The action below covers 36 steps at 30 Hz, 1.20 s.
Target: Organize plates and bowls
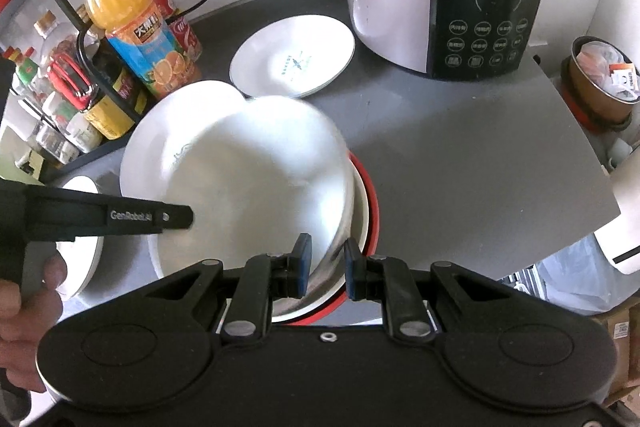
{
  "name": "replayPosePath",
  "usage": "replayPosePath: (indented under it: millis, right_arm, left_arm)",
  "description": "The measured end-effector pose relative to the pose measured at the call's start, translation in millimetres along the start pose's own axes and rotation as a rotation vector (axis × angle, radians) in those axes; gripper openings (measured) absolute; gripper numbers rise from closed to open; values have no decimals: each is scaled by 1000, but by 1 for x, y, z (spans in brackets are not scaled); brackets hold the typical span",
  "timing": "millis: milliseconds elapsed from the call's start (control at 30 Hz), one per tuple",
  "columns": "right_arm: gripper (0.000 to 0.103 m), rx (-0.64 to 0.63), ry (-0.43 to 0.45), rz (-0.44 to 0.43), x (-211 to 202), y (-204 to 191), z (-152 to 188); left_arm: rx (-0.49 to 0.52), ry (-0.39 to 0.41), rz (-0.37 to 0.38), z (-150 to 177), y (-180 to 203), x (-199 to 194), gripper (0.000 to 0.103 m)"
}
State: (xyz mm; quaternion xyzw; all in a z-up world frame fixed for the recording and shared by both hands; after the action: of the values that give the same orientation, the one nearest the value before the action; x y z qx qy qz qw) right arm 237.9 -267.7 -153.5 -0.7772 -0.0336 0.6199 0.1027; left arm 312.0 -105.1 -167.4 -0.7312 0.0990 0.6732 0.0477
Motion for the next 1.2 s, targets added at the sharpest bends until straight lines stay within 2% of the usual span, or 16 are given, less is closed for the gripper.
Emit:
replayPosePath:
  millis: [367, 533, 767, 967, 1033, 1167, 1200]
  right_arm:
    - [19, -4, -17, 21, 11, 3, 0]
    - [19, 39, -37, 6, 16, 7, -1]
    - [19, 22, -22, 24, 16, 15, -8]
    - [19, 41, -4, 23, 13, 23, -12]
    - [18, 39, 31, 38, 7, 25, -14]
    - [2, 15, 78, 22, -4, 30, -19]
    - [2, 6, 83, 26, -5, 31, -20]
  left_arm:
    - [-23, -22, 36, 2, -4, 7, 12]
    - [-40, -26, 44, 2, -5, 10, 14]
    - [-94, -75, 100, 2, -10, 23, 17]
    - [-114, -87, 105, 0, -1, 28, 18]
    - [-111, -84, 94, -3, 3, 28, 18]
    - [-120, -81, 92, -8, 9, 30, 18]
    - [-123, -81, 88, -10, 12, 30, 18]
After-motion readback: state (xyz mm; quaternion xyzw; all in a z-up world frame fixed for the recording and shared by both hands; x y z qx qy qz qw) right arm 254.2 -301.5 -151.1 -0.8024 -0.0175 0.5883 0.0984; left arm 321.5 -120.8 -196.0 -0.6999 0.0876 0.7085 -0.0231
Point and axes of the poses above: each gripper's, at about its wrist camera, not at the fingertips, and x roughly the way its jaws point, y to its right, z to its underside, the point moved 3 cm from there along x, roughly the way its jaws point, and after that the axes turned 14 degrees about -y, right-handed, at the moved point
